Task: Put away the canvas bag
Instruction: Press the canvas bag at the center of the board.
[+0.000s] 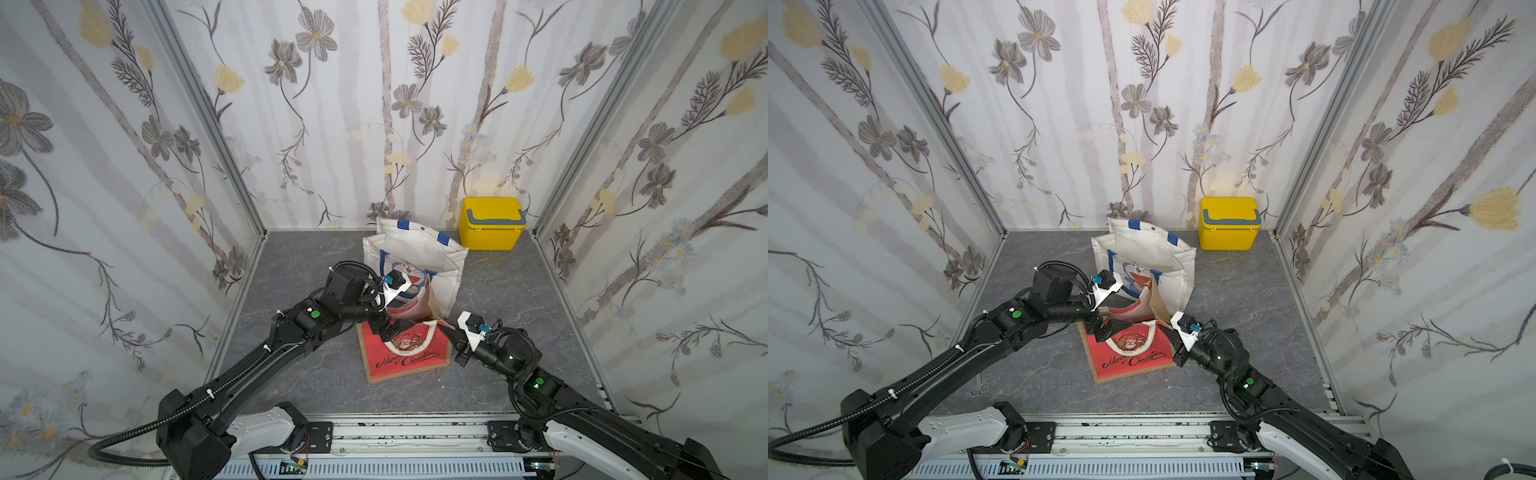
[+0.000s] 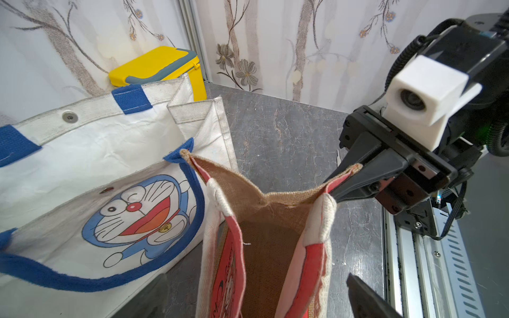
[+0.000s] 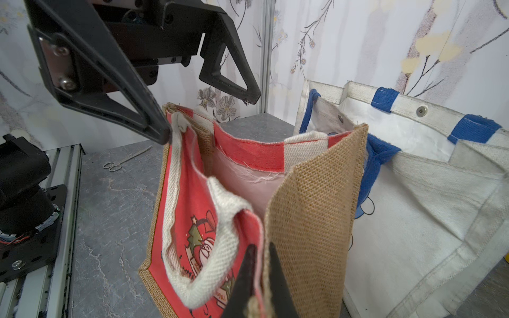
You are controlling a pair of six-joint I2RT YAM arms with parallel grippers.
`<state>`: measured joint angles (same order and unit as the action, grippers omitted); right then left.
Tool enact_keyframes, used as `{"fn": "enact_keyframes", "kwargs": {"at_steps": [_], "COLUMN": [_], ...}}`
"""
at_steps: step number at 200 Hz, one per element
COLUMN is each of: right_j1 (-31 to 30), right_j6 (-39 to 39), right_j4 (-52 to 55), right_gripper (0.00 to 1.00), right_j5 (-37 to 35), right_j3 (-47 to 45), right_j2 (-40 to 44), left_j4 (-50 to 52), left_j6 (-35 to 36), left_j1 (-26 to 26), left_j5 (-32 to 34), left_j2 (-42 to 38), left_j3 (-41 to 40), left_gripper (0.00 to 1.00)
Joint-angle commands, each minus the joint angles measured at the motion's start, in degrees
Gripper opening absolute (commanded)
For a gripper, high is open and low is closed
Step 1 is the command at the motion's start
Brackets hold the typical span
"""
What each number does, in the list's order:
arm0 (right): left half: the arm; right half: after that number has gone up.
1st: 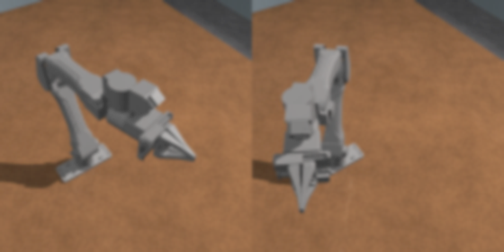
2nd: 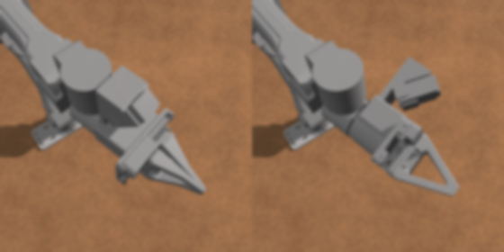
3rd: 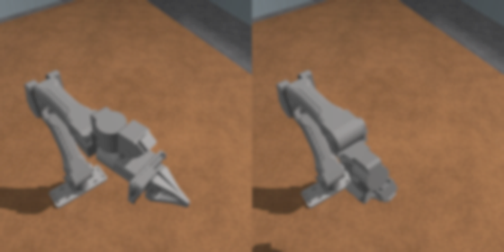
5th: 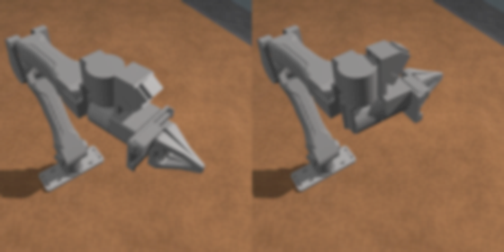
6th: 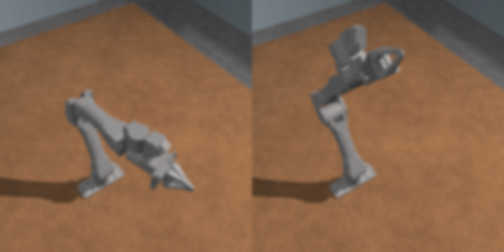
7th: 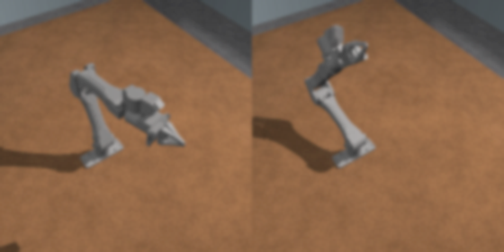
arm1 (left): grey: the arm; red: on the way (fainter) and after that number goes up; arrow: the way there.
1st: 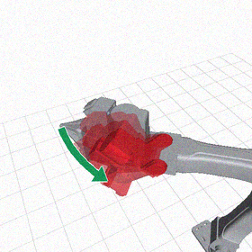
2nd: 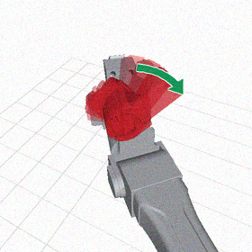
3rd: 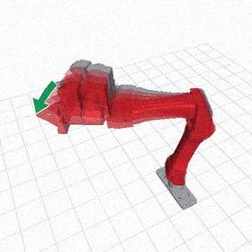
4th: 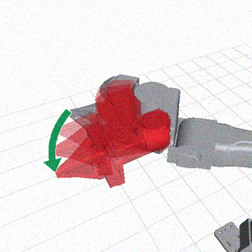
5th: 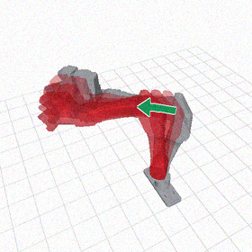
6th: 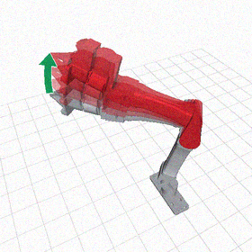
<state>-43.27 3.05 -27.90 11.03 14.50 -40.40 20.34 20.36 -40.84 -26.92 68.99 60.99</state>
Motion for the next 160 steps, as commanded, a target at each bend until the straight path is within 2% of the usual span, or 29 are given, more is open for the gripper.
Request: {"fn": "enact_keyframes", "kwargs": {"at_steps": [1,36,67,72,83,95,112,128,147,160], "right_j1": [0.1,0.2,0.3,0.3,0.3,0.4,0.8,1.5,2.1,2.3], "right_j6": [-0.8,-1.0,-1.6,-1.8,-1.9,-1.8,-1.4,-1.4,-2.2,-2.7], "right_j4": [-1.2,-1.0,-2.4,-2.6,-2.9,-2.9,-2.6,-2.0,-1.9,-2.2], "right_gripper": [0.0,0.0,0.0,0.03,0.06,0.06,0.06,0.08,0.28,0.33], "right_j5": [2.4,3.7,9.0,9.8,11.1,11.3,10.2,10.4,11.4,11.7], "right_j3": [0.5,0.7,0.0,0.1,0.2,0.4,0.5,0.9,1.2,1.1], "right_j2": [0.3,0.1,0.1,0.0,-0.3,-0.6,-1.1,-1.3,-0.2,1.4], "left_j4": [3.2,0.0,-0.6,-0.7,-1.1,-0.9,-0.9,-0.9,-1.2,-2.3], "left_j6": [2.3,2.7,5.8,6.4,7.0,7.6,7.9,7.9,8.0,8.3], "left_j1": [-0.8,-2.2,-5.1,-5.4,-5.7,-5.7,-5.7,-5.7,-5.7,-5.7], "left_j5": [1.5,4.3,9.0,8.8,9.0,9.0,8.8,8.3,8.1,8.3], "left_j2": [2.9,7.1,11.0,11.4,12.3,12.8,12.9,12.2,11.3,10.6], "left_j3": [1.1,1.9,4.1,4.3,4.8,5.3,5.5,4.9,3.4,1.8], "left_gripper": [1.0,1.0,1.0,0.99,0.88,0.7,0.57,0.38,0.32,0.3]}}
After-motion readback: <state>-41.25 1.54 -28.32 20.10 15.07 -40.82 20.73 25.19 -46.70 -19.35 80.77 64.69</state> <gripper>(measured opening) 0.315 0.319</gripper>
